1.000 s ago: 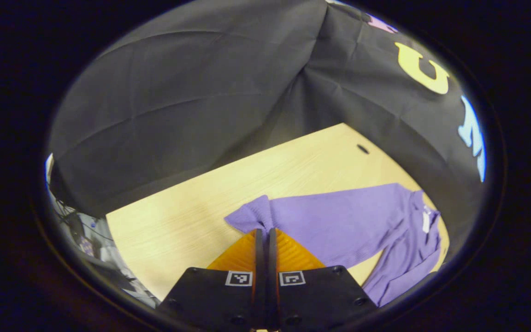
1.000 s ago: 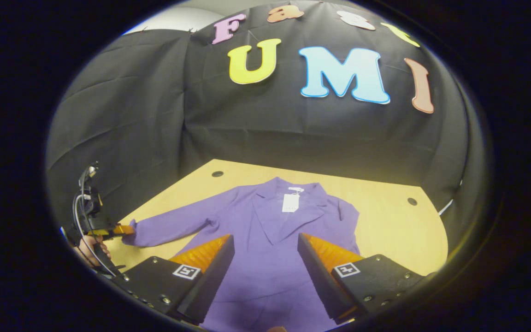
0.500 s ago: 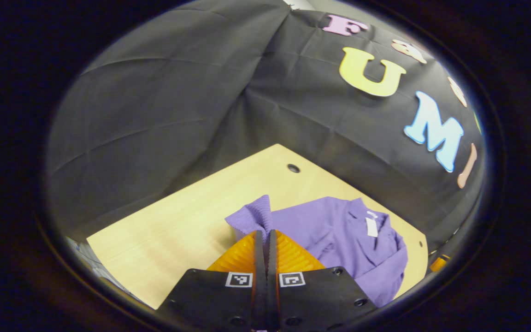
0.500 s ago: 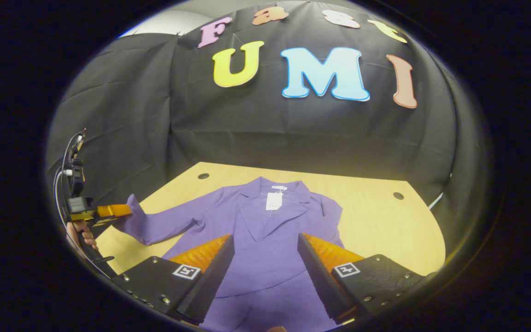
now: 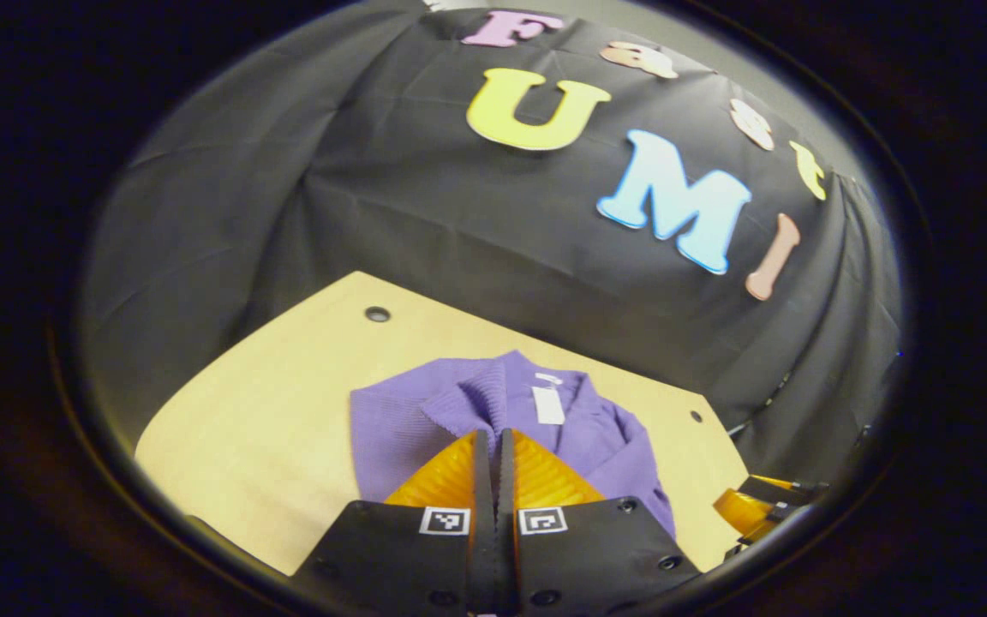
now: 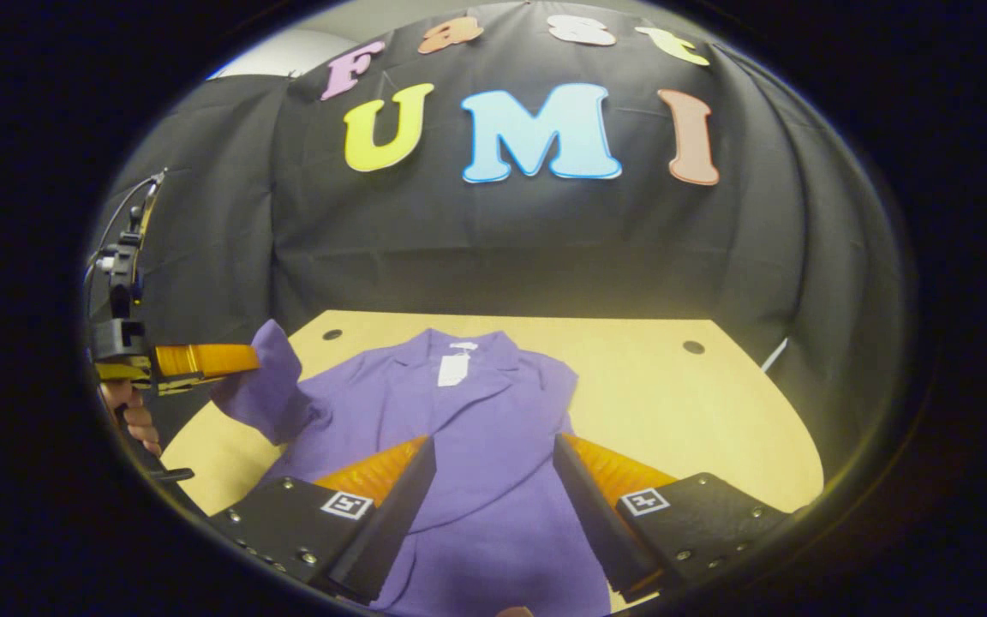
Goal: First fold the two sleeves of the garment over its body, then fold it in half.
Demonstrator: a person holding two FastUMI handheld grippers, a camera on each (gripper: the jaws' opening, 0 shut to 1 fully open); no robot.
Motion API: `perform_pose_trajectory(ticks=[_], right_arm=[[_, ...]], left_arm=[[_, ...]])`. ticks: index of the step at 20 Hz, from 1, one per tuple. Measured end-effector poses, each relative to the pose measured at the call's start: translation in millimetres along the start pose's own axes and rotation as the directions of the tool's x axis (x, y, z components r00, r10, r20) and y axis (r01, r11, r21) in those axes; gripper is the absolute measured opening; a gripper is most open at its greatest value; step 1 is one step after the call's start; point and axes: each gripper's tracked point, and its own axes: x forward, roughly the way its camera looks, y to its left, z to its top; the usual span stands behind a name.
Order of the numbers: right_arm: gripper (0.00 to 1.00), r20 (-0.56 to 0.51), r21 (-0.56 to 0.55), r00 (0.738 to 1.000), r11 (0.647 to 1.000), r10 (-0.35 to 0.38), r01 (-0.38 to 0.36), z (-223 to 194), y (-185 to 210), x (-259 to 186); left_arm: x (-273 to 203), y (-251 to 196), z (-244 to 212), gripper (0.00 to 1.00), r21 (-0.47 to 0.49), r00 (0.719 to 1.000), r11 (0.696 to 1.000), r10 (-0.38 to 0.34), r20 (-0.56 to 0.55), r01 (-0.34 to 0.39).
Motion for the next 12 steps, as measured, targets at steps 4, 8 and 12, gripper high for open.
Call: perform_pose_trajectory(ticks=[4,8,12], right_arm=[[0.9,-0.007,0.038,0.999,0.999,-0.038,0.039,-5.9,-26.8,-2.8],[0.9,-0.016,0.045,0.999,0.998,-0.047,0.048,-12.3,-46.1,-6.1],[0.9,-0.027,0.047,0.999,0.999,-0.022,0.023,-19.0,-57.3,-6.8]], left_arm=[[9.2,-63.8,-17.8,0.07,0.031,0.992,0.993,-0.11,-0.054,0.112],[13.9,-118.6,-44.5,0.07,0.062,0.975,0.978,-0.194,-0.107,0.202],[13.0,-150.9,-82.6,0.07,0.102,0.961,0.966,-0.217,-0.174,0.237]])
